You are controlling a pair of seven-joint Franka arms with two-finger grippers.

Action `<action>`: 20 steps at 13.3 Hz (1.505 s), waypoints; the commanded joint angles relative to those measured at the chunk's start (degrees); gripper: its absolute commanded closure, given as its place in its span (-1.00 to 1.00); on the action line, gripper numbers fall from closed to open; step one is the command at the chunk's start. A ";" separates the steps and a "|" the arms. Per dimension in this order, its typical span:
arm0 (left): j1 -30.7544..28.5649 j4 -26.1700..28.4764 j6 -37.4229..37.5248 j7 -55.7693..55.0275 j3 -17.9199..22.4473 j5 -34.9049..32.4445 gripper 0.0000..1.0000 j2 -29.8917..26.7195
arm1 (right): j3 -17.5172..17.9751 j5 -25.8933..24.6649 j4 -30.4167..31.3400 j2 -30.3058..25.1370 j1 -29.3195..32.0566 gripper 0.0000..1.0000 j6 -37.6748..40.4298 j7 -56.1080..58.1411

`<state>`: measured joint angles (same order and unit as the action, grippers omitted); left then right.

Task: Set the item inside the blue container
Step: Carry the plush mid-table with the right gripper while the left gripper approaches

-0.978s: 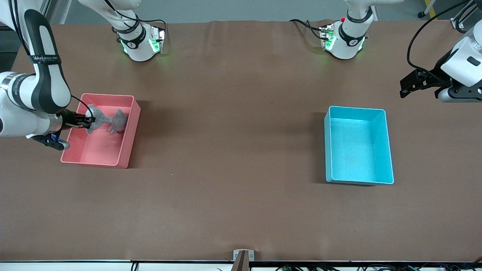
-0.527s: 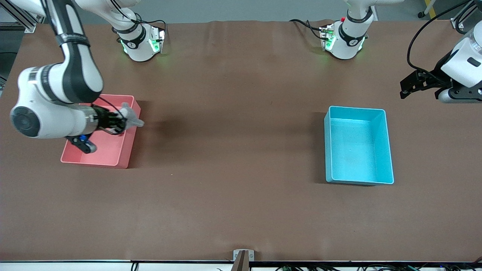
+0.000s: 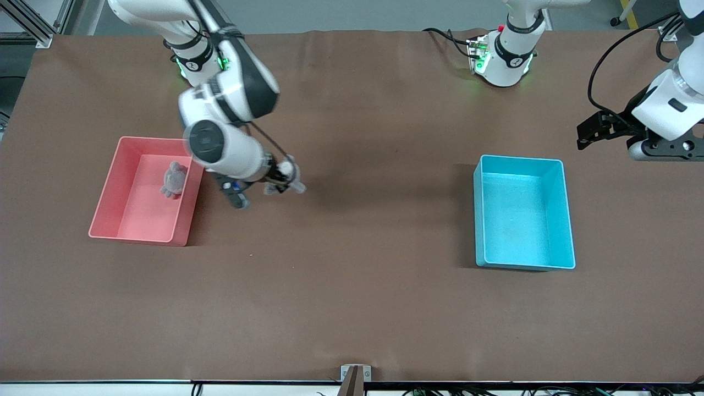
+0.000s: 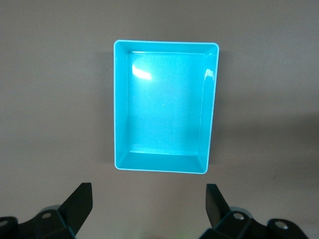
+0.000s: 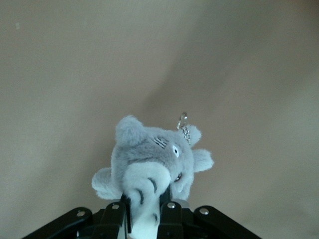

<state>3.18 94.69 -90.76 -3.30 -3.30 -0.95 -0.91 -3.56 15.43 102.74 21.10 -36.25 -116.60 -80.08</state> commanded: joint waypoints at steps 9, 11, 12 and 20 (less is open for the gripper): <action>11.83 -0.47 -10.12 -34.45 -5.31 1.04 -1.00 15.40 | -0.92 1.09 -11.86 17.83 -8.67 0.97 -15.22 -17.91; 15.35 -0.56 -12.94 -42.46 -5.40 1.12 -1.00 17.96 | -0.92 1.10 -11.68 17.92 -8.67 0.58 -16.03 -18.27; 16.67 -0.56 -14.08 -45.97 -5.40 2.26 -1.00 19.18 | -0.92 0.92 -11.59 18.10 -8.75 -0.58 -16.03 -18.27; 23.88 -0.65 -24.35 -69.98 -5.32 9.91 -1.00 28.24 | -1.36 -2.93 -13.09 13.29 -5.34 -1.00 -3.76 -11.71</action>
<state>25.45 95.12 -112.57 -68.61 -9.01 8.07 24.77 -5.19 14.63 89.43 38.10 -43.68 -126.41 -95.83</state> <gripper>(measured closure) 0.000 0.018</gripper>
